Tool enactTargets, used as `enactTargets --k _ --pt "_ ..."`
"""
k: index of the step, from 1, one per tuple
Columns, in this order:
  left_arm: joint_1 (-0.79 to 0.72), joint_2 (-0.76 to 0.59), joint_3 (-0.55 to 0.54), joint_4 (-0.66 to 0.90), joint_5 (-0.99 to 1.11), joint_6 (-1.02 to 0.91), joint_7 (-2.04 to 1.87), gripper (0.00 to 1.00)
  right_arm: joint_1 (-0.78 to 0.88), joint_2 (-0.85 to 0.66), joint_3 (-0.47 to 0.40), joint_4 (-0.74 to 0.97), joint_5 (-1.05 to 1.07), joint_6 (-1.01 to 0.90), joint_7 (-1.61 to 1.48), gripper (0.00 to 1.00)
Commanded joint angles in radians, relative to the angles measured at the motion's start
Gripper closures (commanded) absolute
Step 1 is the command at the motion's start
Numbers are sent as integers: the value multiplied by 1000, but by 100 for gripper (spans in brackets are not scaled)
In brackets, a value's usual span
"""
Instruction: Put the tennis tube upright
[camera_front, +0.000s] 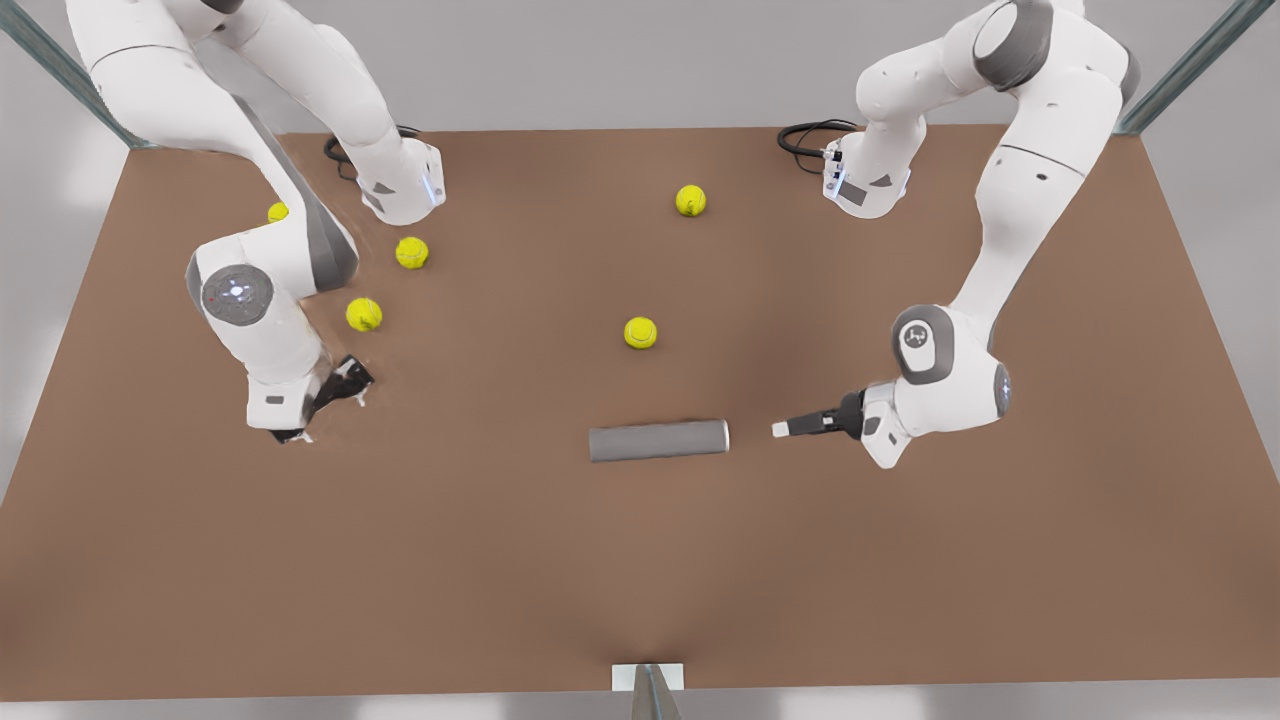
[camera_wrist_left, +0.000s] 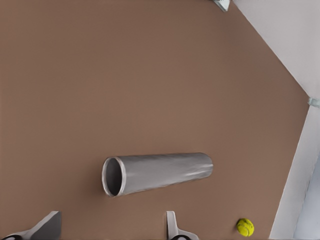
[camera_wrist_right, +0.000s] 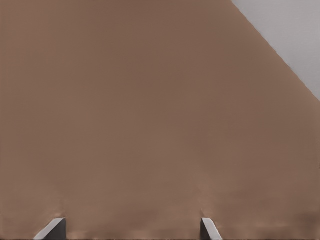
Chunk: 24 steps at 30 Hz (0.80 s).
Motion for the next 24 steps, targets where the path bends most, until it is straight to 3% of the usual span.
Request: enactTargets --k 1,2,3,6,7,8,11,12,14,16,24 --pt "-3 14 -1 7 -120 18 8 0 -53 -48 0 2 87 -19 7 0" --pt "-12 46 -4 34 -122 27 23 0 -108 -143 -3 30 196 -94 23 0" --pt "-31 80 -4 64 -123 38 28 0 -94 -125 -8 117 198 -218 124 0" --pt "-92 98 -13 58 -163 108 51 0 -88 -151 -9 187 198 -283 116 0" --pt "-103 121 -13 62 -163 112 95 0 43 -168 -122 194 207 -300 129 0" --pt "-98 143 -13 65 -163 112 132 0 238 -186 -299 280 259 -363 164 0" --pt "-100 193 -15 68 -194 153 210 0 990 -370 -1043 288 401 -372 196 0" --pt "-101 198 -15 68 -203 155 212 0 1185 -372 -1250 329 401 -435 234 0" --pt "-97 213 -15 70 -214 155 246 0 1190 -389 -1239 319 402 -439 236 0" --pt "-92 261 -15 107 -214 155 289 0 1297 -430 -1393 286 404 -444 222 0" --pt "-95 325 -13 153 -242 139 355 0 1299 -427 -1364 289 428 -445 238 0"
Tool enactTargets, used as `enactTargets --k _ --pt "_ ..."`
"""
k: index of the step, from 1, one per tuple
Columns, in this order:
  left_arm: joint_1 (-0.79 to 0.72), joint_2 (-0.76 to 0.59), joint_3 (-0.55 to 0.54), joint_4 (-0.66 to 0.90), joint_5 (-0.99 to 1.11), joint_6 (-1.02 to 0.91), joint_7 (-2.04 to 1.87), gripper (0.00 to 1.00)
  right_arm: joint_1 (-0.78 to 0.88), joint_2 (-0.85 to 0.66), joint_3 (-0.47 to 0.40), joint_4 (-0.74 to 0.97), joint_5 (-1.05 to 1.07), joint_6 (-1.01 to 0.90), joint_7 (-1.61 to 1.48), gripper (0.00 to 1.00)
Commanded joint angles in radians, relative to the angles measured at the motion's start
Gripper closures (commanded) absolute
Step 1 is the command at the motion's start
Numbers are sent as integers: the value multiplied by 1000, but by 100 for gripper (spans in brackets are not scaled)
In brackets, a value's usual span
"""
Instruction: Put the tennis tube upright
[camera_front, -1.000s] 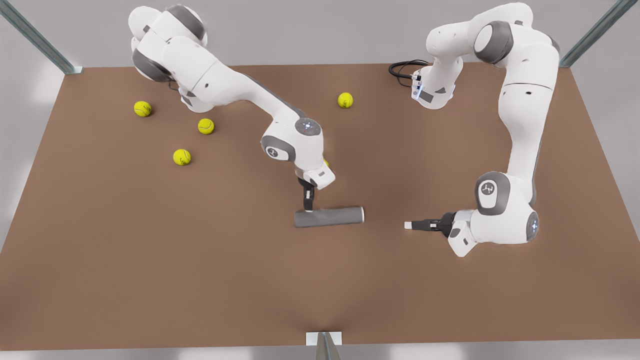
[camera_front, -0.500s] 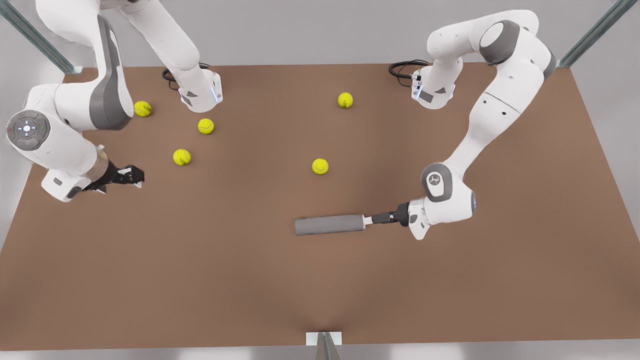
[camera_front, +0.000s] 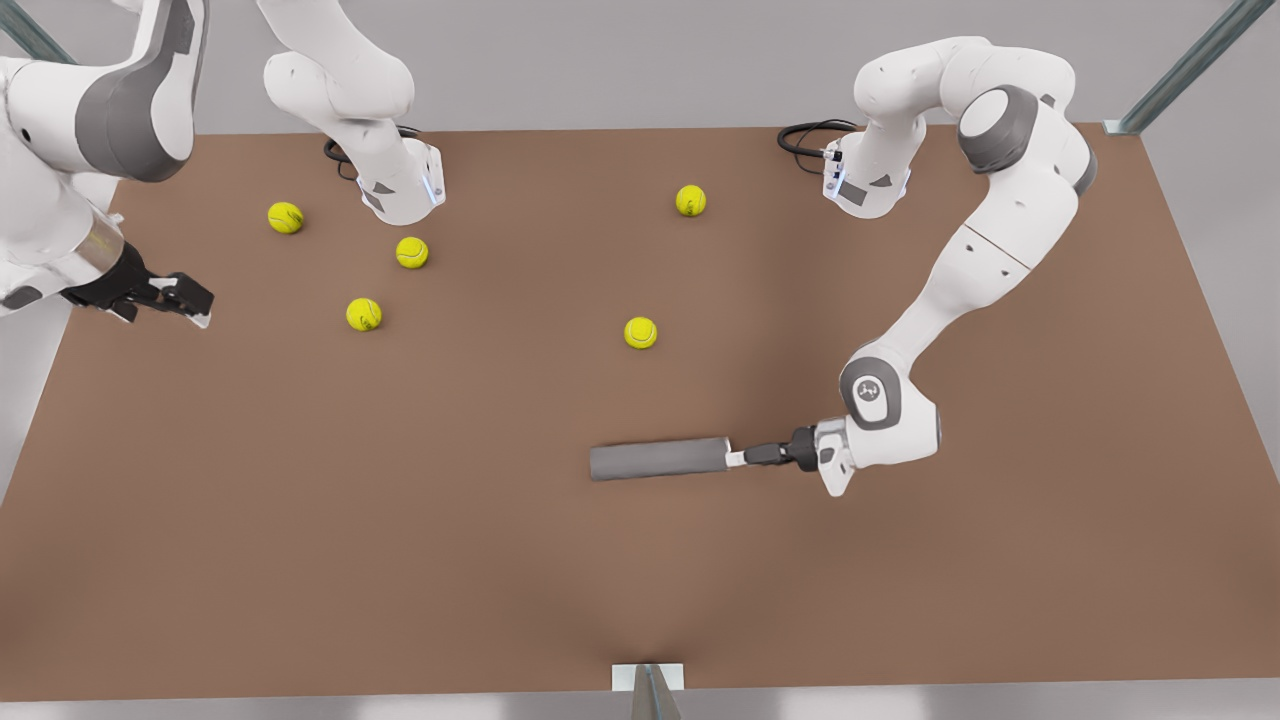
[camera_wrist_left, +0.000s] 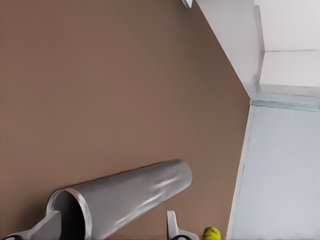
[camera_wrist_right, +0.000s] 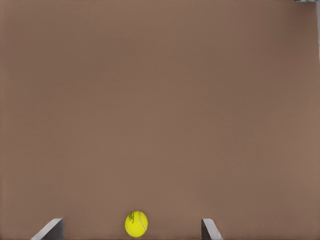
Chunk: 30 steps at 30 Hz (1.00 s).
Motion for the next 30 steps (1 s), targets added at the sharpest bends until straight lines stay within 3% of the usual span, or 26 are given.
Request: enactTargets --k 1,26,28,30 --pt "0 0 -2 -3 -15 -2 0 0 123 3 0 0 2 4 0 0" --pt "-77 132 -9 120 -224 12 124 2 122 31 36 -6 25 59 97 0" --pt "-67 129 -11 122 -224 3 124 27 122 33 36 -5 25 59 99 0" --pt "-64 129 -11 122 -224 2 132 45 123 33 36 -5 25 59 99 0"
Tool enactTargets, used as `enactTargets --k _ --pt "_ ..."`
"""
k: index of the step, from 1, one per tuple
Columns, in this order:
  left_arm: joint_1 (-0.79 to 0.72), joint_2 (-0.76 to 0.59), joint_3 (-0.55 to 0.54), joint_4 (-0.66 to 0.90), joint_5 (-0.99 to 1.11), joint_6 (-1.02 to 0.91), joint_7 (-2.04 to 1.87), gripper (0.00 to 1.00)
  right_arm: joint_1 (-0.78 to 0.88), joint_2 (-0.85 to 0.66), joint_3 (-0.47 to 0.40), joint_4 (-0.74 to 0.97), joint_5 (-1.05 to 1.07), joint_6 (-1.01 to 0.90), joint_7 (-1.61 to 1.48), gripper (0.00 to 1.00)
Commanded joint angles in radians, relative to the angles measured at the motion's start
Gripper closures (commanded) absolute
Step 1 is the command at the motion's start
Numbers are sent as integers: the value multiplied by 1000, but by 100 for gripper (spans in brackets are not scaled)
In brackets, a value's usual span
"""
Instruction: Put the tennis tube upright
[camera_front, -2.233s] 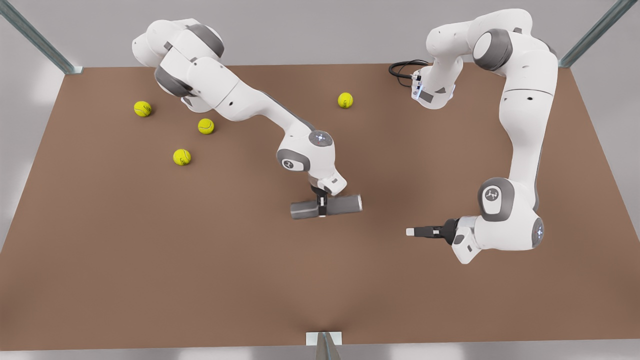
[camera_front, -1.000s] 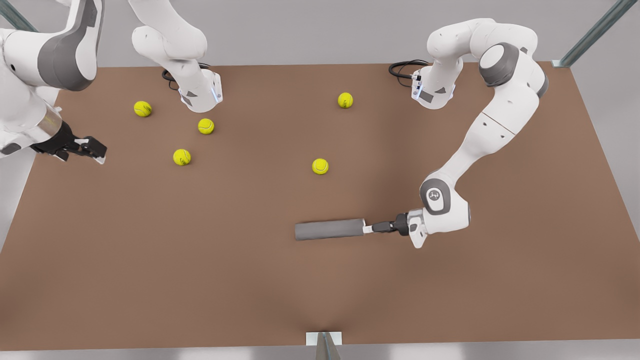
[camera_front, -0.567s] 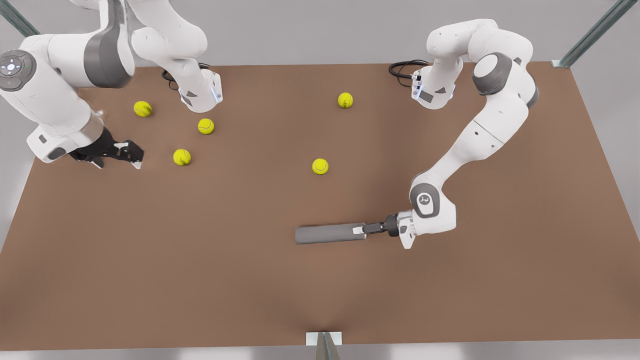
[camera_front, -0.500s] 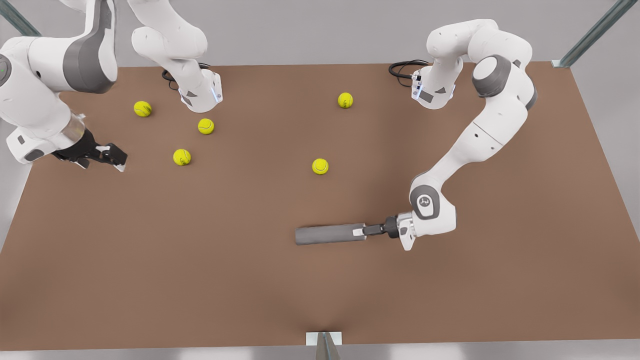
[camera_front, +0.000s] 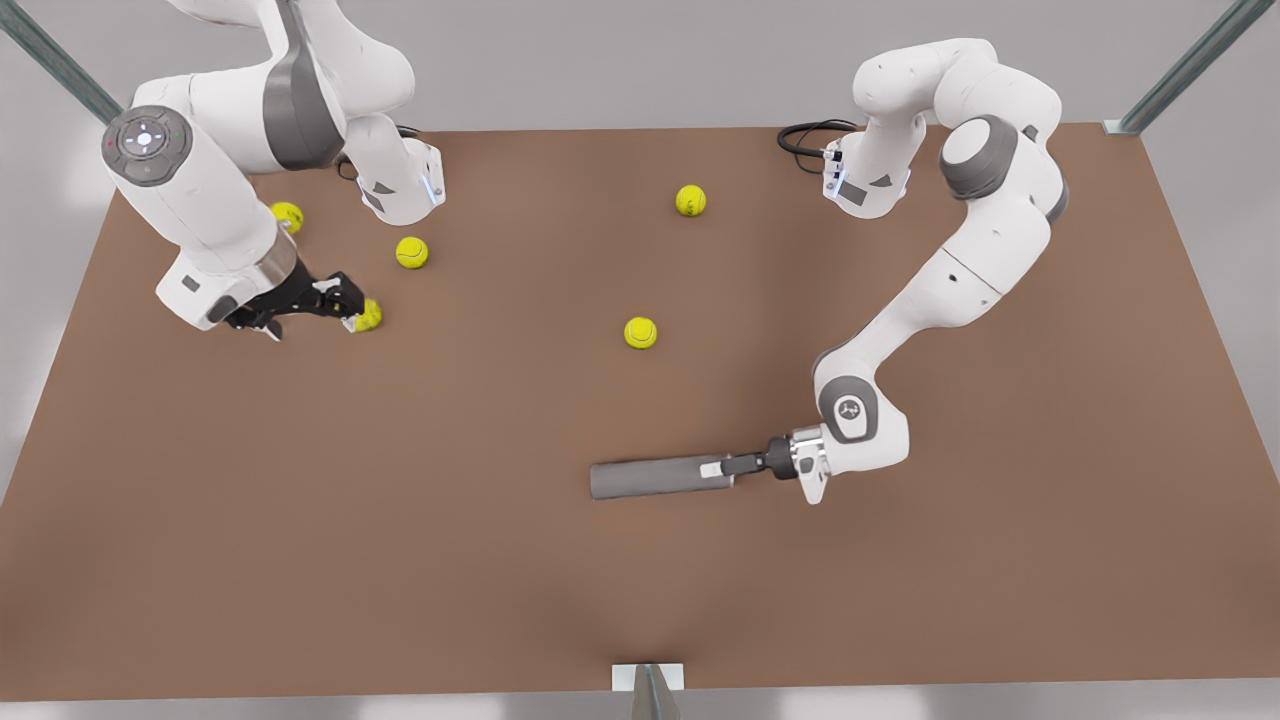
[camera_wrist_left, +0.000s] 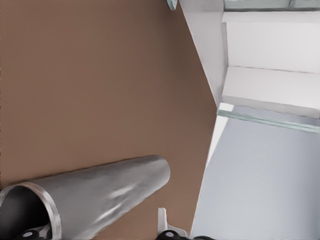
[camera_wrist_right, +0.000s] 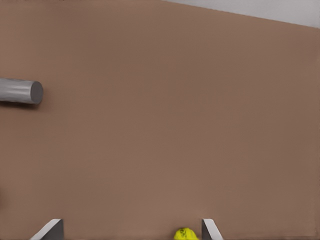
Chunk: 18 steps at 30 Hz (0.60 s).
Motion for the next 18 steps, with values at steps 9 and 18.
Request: enactTargets --k 9,18 --pt "3 1 -6 31 -37 -10 0 65 -70 0 0 -3 1 13 2 0" --pt "0 -6 -8 43 -89 -8 0 79 -70 6 0 -3 1 16 2 0"
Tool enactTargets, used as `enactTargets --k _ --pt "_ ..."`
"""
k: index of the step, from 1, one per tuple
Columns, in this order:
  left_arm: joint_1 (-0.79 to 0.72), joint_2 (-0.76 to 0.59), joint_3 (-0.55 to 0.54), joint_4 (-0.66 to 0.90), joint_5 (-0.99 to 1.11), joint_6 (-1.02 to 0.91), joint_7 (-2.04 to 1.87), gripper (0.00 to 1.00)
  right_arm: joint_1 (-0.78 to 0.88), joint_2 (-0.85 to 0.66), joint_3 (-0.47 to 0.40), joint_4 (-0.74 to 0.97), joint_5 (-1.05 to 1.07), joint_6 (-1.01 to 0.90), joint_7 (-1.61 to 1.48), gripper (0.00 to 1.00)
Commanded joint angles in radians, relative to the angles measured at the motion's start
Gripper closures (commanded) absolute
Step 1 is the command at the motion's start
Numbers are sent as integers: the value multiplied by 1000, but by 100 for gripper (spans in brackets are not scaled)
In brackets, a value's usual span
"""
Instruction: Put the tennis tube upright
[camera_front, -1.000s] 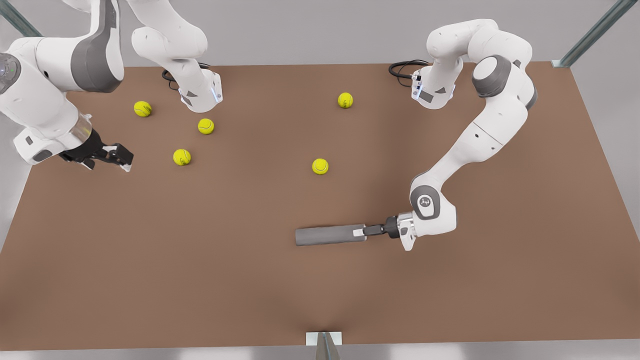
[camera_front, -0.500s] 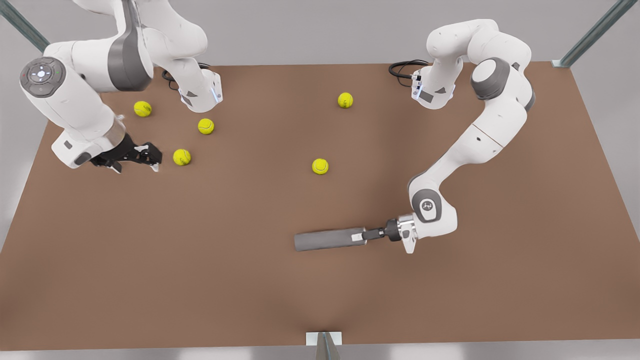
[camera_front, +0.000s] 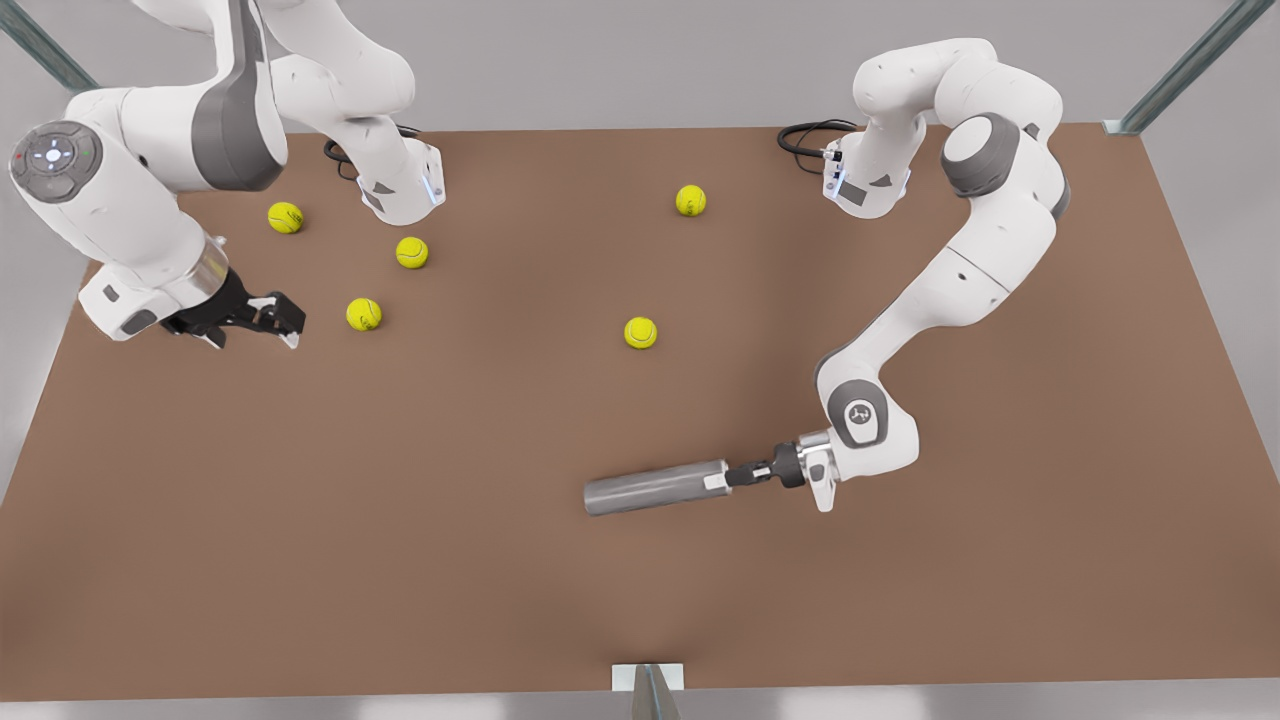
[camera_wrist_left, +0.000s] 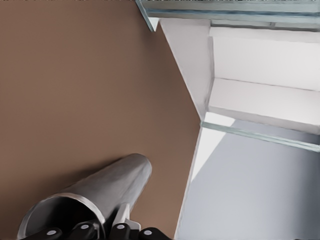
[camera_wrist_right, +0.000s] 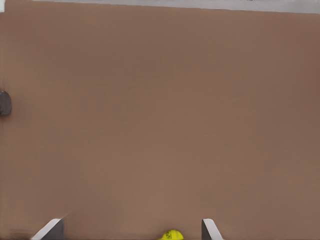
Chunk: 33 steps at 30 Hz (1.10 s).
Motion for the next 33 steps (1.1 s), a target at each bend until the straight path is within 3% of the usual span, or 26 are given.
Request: enactTargets --k 1,18,33 --pt "0 0 0 0 -21 0 0 79 9 0 0 1 0 0 0 0" --pt "38 -52 -41 0 -51 -4 -120 79 9 5 2 1 0 -4 2 0" --pt "38 -147 -31 17 258 -41 -526 79 9 11 2 1 0 0 2 0"
